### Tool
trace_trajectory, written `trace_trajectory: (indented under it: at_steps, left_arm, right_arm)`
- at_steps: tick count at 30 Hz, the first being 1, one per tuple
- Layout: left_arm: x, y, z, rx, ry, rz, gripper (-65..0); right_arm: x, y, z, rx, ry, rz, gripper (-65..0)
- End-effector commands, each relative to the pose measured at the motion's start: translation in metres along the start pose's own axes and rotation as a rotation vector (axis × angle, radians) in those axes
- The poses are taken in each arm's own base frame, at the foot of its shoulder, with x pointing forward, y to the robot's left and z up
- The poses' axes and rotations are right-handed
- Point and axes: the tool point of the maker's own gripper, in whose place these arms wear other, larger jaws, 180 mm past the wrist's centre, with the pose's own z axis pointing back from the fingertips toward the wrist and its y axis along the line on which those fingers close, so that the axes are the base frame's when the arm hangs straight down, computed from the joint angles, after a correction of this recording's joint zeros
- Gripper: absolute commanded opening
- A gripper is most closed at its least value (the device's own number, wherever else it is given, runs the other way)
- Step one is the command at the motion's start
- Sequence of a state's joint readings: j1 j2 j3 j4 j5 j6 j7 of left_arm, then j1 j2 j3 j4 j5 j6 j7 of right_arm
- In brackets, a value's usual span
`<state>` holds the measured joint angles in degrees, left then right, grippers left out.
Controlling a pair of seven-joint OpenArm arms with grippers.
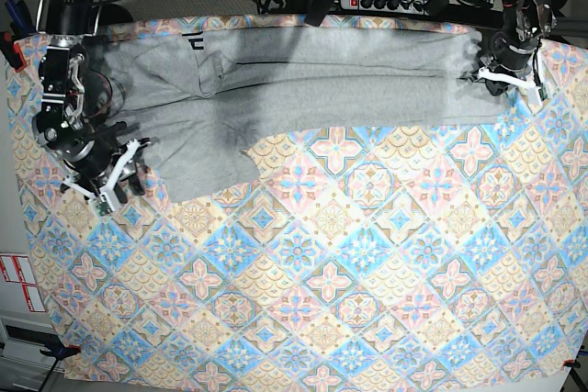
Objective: Fold the T-shirt properly
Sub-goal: 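Reach the right gripper to the hanging shirt corner and grasp it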
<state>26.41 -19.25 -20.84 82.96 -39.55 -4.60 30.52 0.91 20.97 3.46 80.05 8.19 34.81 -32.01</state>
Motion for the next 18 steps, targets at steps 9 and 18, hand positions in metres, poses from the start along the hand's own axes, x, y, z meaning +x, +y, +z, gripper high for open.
trace_trajectory:
  at_steps: [9,18]
  left_arm:
    - [0.014,0.004,0.003,0.008,-0.035,-0.010,-63.3]
    - [0.010,-0.002,0.005,-0.001,0.011,-0.013,-56.9]
  right_arm:
    - [0.015,0.005,-0.035,0.067,0.062,0.046,-32.0]
    - [0.000,-0.003,-0.048,0.073,0.115,-0.006,-38.2]
